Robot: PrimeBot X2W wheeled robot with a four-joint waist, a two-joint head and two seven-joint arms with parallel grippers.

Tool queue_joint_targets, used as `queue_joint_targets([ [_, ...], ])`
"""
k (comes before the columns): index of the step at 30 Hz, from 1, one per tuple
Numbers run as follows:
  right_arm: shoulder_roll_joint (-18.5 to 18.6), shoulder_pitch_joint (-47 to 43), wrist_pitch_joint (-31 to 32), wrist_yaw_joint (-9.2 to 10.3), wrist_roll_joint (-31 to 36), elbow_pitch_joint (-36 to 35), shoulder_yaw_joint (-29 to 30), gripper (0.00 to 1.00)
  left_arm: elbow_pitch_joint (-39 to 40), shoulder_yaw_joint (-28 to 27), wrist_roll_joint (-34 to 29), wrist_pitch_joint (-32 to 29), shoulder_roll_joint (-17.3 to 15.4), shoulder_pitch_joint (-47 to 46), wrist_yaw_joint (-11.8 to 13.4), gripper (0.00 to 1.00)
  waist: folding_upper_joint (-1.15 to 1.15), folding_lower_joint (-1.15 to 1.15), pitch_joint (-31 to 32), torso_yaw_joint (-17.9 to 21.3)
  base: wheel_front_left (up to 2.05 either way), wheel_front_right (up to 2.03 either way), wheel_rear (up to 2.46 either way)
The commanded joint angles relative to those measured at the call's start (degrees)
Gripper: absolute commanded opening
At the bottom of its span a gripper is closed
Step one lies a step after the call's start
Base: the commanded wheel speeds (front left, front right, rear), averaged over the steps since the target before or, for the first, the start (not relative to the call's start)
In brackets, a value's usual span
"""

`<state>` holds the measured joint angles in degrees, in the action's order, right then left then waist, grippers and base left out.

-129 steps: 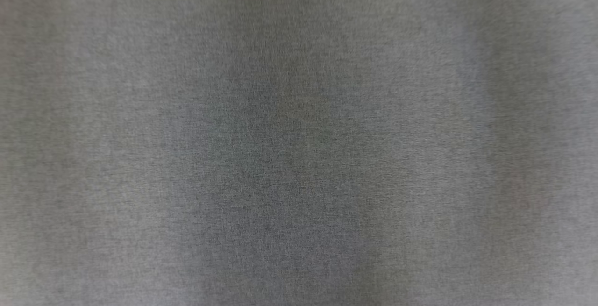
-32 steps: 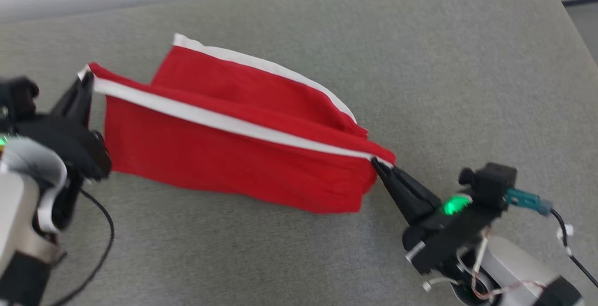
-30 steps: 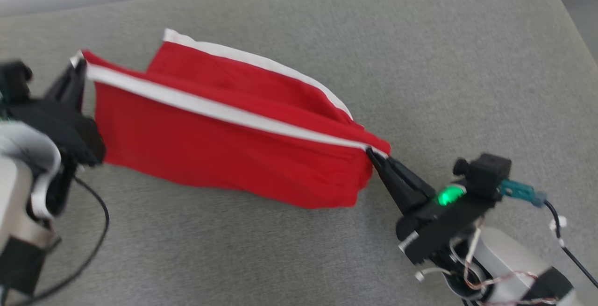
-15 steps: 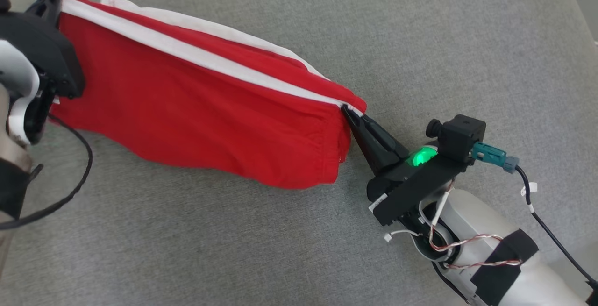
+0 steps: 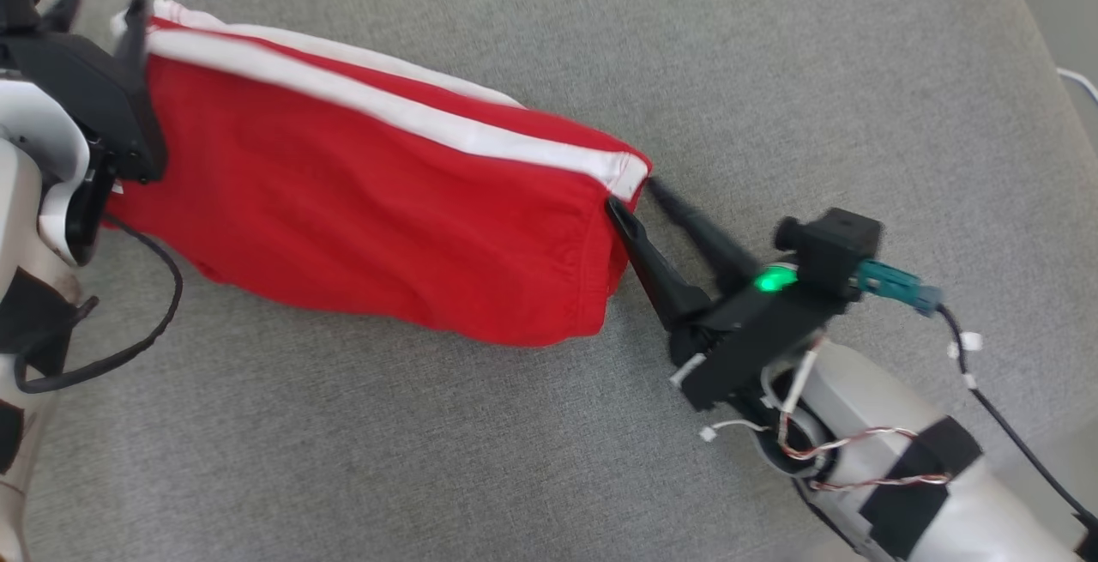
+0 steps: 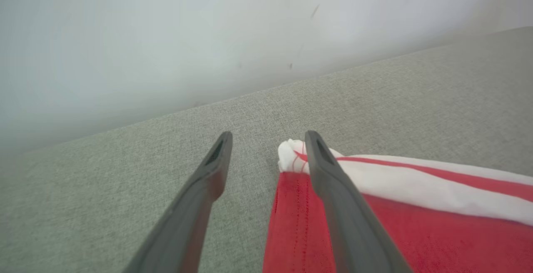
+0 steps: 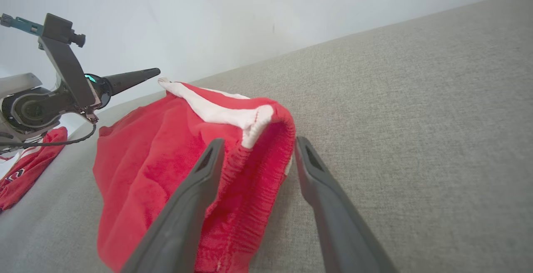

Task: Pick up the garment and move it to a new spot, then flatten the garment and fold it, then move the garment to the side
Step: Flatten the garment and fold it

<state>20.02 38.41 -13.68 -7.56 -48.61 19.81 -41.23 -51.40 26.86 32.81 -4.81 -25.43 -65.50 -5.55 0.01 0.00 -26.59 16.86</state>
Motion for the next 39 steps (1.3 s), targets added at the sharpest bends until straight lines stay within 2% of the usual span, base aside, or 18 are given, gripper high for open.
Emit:
queue_joint_targets([
  [1,0.67,-1.27,-0.50,0.16,0.66,-0.42,0.42,1.00,-0.54,-0.19,0.84,1.28,0.35,0.37,-0.18,1.00,-0.01,0.00,1.31,-0.52,0.00,0.00,0.00],
  [10,3.98,-7.43,-1.32,0.16,5.89,-5.04,6.62,1.00,-1.19,-0.73,3.31,7.70,0.75,3.59,-1.50,1.00,-0.01,0.00,6.97,-1.80,0.00,0.00,0.00],
  [15,2.65,-11.20,-1.56,0.16,10.54,-7.72,12.22,1.00,0.43,-0.40,4.63,9.33,-0.22,5.95,-1.74,1.00,-0.01,0.00,9.09,-2.31,0.00,0.00,0.00],
  [20,-0.20,-15.86,-1.56,0.16,15.91,-11.10,17.67,1.00,3.04,0.53,5.20,9.55,-1.60,9.08,-1.98,1.00,-0.01,0.00,10.17,-2.51,0.00,0.00,0.00],
  [26,-3.97,-21.00,-1.57,0.16,18.84,-12.84,22.12,1.00,5.67,3.87,7.68,2.27,-3.27,13.80,-1.85,1.00,-0.01,0.00,10.93,-2.41,0.00,0.00,0.00],
  [33,-5.55,-22.32,-1.58,0.16,19.58,-13.22,22.68,1.00,8.32,5.28,10.43,-4.16,-6.05,16.10,-1.88,1.00,-0.01,0.00,10.30,-1.44,0.00,0.00,0.00],
  [39,-6.51,-21.06,-1.58,0.16,19.75,-12.58,21.76,1.00,7.20,5.69,12.30,-10.06,-7.41,17.59,-1.55,1.00,-0.01,0.00,9.15,0.22,0.00,0.00,0.00],
])
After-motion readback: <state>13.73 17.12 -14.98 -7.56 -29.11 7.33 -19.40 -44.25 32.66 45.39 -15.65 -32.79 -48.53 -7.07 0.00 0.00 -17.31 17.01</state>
